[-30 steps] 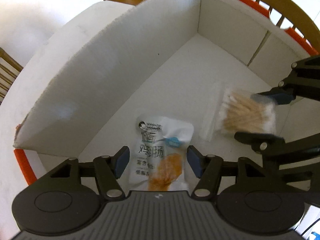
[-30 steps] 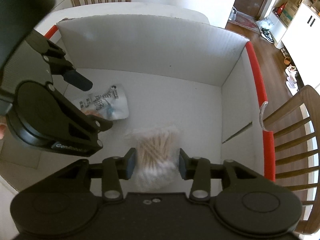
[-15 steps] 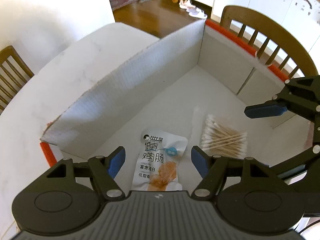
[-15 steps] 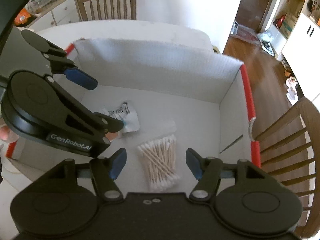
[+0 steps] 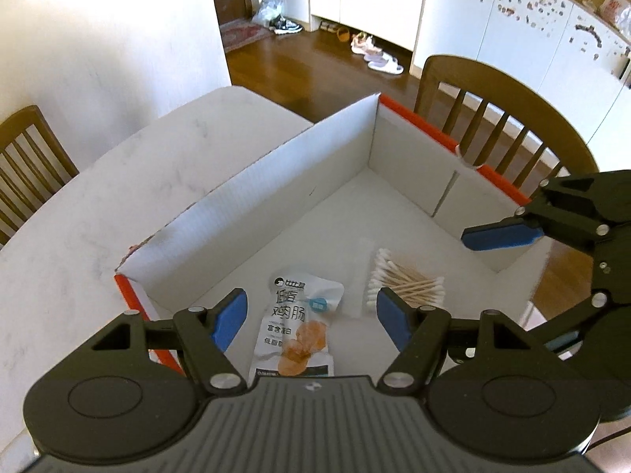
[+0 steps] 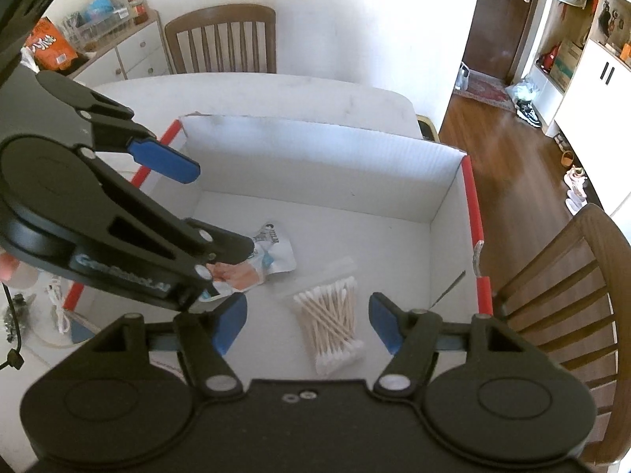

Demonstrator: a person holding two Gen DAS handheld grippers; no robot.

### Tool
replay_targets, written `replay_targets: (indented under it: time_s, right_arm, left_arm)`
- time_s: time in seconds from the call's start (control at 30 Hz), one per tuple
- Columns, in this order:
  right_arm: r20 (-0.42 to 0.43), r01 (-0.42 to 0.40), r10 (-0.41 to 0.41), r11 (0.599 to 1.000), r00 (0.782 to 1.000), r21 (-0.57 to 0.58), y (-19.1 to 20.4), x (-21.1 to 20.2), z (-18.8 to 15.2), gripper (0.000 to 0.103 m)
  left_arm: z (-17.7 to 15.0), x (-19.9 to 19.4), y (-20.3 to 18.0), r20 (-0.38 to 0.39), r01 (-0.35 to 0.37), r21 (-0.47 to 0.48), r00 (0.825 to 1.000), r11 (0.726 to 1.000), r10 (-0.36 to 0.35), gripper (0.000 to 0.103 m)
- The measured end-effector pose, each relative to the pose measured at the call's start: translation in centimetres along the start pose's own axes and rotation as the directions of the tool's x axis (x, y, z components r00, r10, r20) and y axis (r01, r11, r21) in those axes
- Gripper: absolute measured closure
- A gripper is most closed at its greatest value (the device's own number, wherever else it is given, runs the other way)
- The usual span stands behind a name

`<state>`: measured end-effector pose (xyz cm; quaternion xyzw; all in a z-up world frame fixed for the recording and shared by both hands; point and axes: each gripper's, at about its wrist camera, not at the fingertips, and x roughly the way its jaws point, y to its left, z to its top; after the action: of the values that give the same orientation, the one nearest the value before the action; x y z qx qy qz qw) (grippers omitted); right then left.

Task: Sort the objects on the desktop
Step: 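Withdraw both grippers from the shoebox back over the table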

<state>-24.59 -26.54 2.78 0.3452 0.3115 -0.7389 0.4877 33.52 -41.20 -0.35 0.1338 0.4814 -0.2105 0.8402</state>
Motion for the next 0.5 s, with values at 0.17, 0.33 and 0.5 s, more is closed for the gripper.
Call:
replay_targets:
  time_s: [0.17,0.33,0.5]
  right_arm:
    - [0.025,-0.021,0.021,1.0,0.999,0.019,0.6,-1.2,-0.3,0.035]
    - [0.054,-0.047,0.046,0.999,0.997,0.015,1.4,-2.2,0.0,0.035]
    - [0.073,-0.066,0.065,0.998,0.995,0.002,2.7,-3.1,0.0,0.035]
  left_arm:
    - [-0.8,-1.6,-0.1,0.034,-0.007,-0.017,0.999,1.0,0.008,0.031]
    - [-2.1,-4.1,0.7,0.059,-0.006,-0.049,0.998,0.999,0.008,0.031]
    - [-3.5,-5.7,1.5,0.079,-0.013,-0.07,0.997,0.997,0.019,0.031]
